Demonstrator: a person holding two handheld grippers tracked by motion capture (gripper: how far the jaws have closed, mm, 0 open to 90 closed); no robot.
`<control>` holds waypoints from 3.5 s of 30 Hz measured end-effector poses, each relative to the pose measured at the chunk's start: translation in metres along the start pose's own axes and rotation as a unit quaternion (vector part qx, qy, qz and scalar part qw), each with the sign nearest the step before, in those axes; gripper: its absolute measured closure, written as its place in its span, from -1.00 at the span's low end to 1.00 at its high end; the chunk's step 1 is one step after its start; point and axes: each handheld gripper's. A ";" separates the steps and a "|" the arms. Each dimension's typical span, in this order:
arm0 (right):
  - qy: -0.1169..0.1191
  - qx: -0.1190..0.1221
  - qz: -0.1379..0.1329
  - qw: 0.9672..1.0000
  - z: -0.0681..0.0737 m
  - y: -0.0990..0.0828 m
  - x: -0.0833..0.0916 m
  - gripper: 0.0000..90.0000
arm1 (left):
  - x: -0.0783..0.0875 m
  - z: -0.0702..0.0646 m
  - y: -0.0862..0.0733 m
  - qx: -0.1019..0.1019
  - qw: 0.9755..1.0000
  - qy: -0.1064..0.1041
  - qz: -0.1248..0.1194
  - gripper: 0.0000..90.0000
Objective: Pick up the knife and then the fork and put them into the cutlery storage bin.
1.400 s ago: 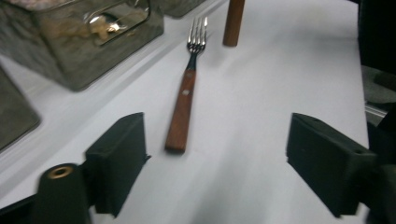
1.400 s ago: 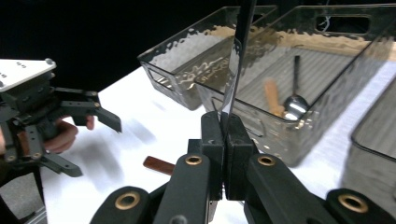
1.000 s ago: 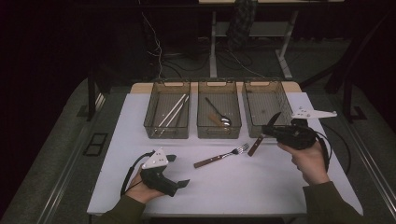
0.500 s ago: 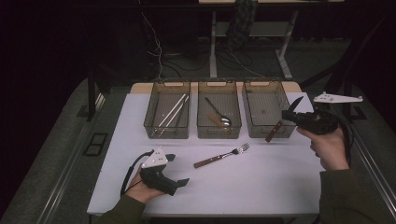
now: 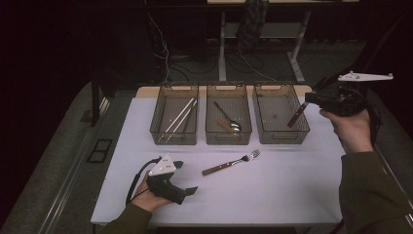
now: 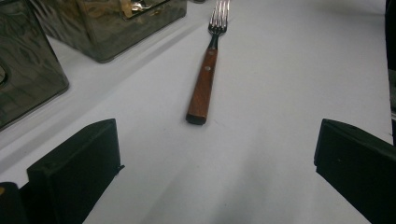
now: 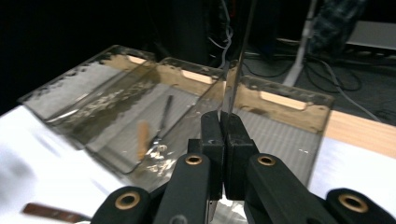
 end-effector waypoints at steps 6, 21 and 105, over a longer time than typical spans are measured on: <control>-0.029 -0.002 0.003 1.000 -0.017 0.009 -0.005 0.96 | -0.001 0.000 0.000 0.001 1.000 -0.001 0.004 -1.00; -0.069 -0.038 0.088 0.993 -0.053 -0.012 -0.021 0.96 | 0.000 0.000 0.000 0.006 1.000 0.001 0.003 -1.00; 0.065 0.051 0.064 0.994 0.064 -0.144 -0.047 -0.79 | -0.006 -0.001 0.004 0.007 1.000 -0.017 0.018 -0.96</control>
Point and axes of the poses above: each handheld gripper's, and its own axes: x roughly backward along the jaws, y roughly out of its top, z roughly to its left, and after that the axes turned 15 degrees about y, right-handed
